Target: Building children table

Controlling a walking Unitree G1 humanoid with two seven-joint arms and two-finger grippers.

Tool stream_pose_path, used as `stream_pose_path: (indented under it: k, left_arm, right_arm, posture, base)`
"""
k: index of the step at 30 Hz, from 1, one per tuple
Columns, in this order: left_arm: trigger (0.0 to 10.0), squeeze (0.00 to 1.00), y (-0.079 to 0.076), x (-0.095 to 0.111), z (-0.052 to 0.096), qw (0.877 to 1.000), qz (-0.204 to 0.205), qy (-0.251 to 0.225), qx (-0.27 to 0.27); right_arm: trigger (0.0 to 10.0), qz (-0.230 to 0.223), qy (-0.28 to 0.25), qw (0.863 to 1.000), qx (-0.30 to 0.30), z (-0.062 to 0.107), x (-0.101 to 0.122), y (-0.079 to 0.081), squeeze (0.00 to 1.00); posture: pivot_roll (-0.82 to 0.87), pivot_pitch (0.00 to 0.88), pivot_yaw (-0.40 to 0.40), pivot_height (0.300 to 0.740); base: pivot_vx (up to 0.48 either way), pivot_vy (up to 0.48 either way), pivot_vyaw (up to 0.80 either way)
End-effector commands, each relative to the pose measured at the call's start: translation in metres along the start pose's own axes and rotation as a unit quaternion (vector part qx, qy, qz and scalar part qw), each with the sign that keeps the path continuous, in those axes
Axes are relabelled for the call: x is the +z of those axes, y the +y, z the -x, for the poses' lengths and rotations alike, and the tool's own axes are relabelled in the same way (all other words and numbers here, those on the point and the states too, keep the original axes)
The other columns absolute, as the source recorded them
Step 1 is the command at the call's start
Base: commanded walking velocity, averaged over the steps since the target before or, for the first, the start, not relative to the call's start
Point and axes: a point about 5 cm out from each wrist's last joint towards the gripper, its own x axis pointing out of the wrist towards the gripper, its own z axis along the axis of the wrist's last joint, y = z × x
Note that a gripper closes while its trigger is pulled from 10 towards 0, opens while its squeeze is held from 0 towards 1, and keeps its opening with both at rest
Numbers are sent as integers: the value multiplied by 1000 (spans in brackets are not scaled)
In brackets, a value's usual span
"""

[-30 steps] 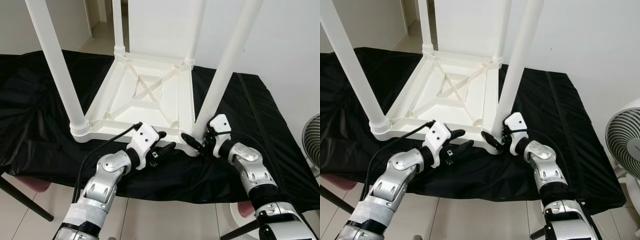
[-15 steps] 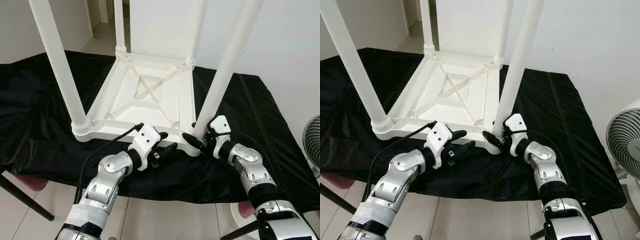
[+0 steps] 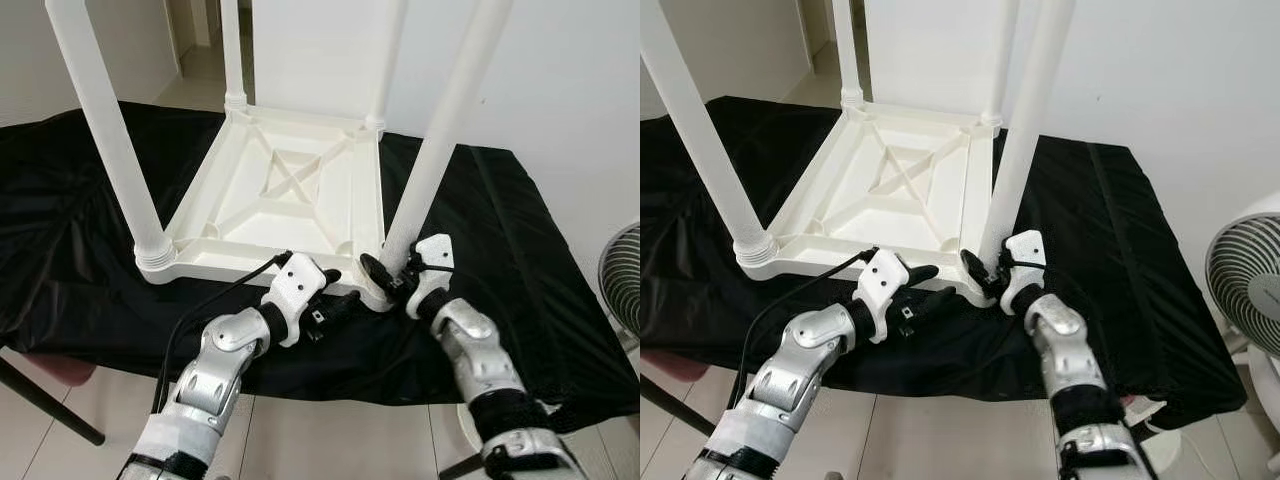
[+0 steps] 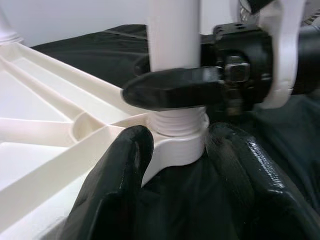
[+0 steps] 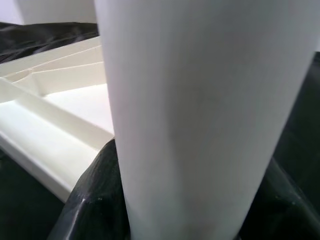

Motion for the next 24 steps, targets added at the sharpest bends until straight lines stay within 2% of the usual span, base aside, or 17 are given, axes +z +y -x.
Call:
stream_pose_path:
  k: [1, 2, 4, 5, 6, 7, 8, 9, 13, 20, 21, 24]
  left_arm:
    - [10000, 0, 2, -1, 1, 999, 1, 6, 33]
    - [10000, 0, 2, -1, 1, 999, 1, 6, 33]
    - [10000, 0, 2, -2, 1, 999, 2, 6, 33]
    - [10000, 0, 2, -2, 1, 999, 2, 6, 33]
    - [10000, 0, 1, -2, 1, 999, 3, 7, 33]
    - [10000, 0, 1, -2, 1, 999, 3, 7, 33]
    - [10000, 0, 0, -2, 1, 1000, 4, 6, 31]
    - [10000, 0, -1, -2, 0, 1000, 4, 5, 30]
    - [10000, 0, -1, -1, 0, 1000, 4, 4, 29]
    - [10000, 0, -1, -1, 0, 1000, 2, 5, 28]
    - [10000, 0, 0, 0, 0, 1000, 2, 4, 28]
    - [10000, 0, 0, 0, 0, 1000, 1, 3, 29]
  right_arm:
    - [10000, -9, 20, 999, -36, 2, -8, 5, 0]
    - [10000, -9, 20, 999, -36, 2, -8, 5, 0]
    - [10000, -22, 26, 994, -99, 3, -10, 12, 0]
    - [10000, -22, 26, 994, -99, 3, -10, 12, 0]
    - [10000, -35, 30, 990, -137, 4, -12, 15, 0]
    - [10000, -35, 30, 990, -137, 4, -12, 15, 0]
    - [10000, -40, 37, 980, -193, 7, -14, 18, 0]
    - [10000, -43, 42, 977, -205, 8, -16, 22, 0]
    - [10000, -47, 52, 979, -194, 8, -18, 33, 0]
    - [10000, -43, 41, 981, -186, 9, -14, 33, 0]
    - [10000, -57, 33, 982, -178, 9, -11, 31, 1000]
    - [10000, -66, 27, 983, -170, 8, -8, 28, 1000]
  posture:
    - [97, 24, -63, 740]
    - [97, 24, -63, 740]
    - [97, 25, -67, 740]
    - [97, 25, -67, 740]
    - [96, 23, -68, 740]
    - [96, 23, -68, 740]
    - [95, 18, -70, 740]
    - [96, 16, -72, 740]
    - [96, 12, -73, 740]
    - [96, 3, -74, 740]
    - [97, 1, -74, 740]
    - [98, 0, -74, 740]
  base:
    - [0, 0, 0]
    - [0, 0, 0]
    - [0, 0, 0]
    - [0, 0, 0]
    - [0, 0, 0]
    - [0, 0, 0]
    - [0, 0, 0]
    - [0, 0, 0]
    - [0, 0, 0]
    - [0, 0, 0]
    - [0, 0, 0]
    - [0, 0, 0]
